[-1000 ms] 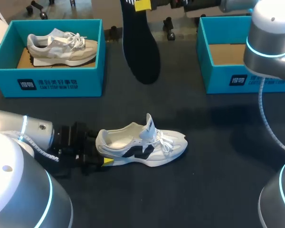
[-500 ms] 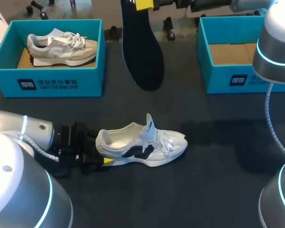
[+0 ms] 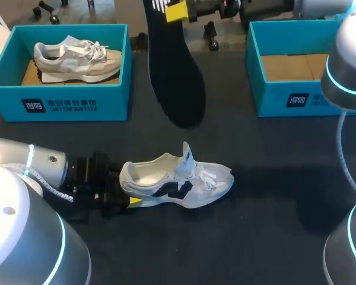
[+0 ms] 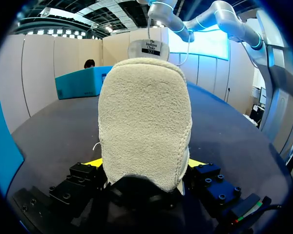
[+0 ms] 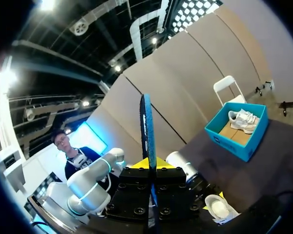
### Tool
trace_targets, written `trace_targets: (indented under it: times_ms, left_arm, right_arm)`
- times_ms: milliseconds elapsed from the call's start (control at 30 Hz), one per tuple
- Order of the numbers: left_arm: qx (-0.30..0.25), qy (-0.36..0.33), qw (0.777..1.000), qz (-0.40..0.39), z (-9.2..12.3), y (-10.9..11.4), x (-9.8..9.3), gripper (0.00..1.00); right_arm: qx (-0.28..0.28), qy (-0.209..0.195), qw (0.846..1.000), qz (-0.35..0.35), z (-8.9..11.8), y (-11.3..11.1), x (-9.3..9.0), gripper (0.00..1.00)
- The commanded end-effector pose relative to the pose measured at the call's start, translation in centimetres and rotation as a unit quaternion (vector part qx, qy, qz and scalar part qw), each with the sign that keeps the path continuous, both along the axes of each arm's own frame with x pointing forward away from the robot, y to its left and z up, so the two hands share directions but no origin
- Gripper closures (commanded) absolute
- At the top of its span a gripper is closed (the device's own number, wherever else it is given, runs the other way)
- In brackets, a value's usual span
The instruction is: Take the shoe out of the shoebox, open the shoe tongue, remove and reinsert the insole, then place the shoe into the shoebox
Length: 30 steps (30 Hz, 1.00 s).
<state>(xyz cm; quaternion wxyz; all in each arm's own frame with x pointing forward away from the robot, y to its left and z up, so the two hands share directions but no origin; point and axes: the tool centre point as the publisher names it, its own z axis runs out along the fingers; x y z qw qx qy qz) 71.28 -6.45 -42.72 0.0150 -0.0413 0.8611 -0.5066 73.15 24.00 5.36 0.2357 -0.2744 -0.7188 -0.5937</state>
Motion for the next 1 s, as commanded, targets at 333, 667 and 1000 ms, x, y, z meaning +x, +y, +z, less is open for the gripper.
trace_targets:
  times_ms: [333,667,1000]
  left_arm:
    - [0.002,0.001,1.000,-0.001,-0.5,-0.3,0.3,1.00]
    - [0.002,0.001,1.000,-0.001,-0.5,-0.3,0.3,1.00]
    - [0.002,0.001,1.000,-0.001,-0.5,-0.3,0.3,1.00]
  right_arm:
    - [-0.017,-0.054,0.998,-0.039,-0.7,-0.7,-0.4,1.00]
    - [-0.017,-0.054,0.998,-0.039,-0.7,-0.7,-0.4,1.00]
    - [0.016,-0.010,1.000,-0.015,-0.7,-4.3,-3.0,1.00]
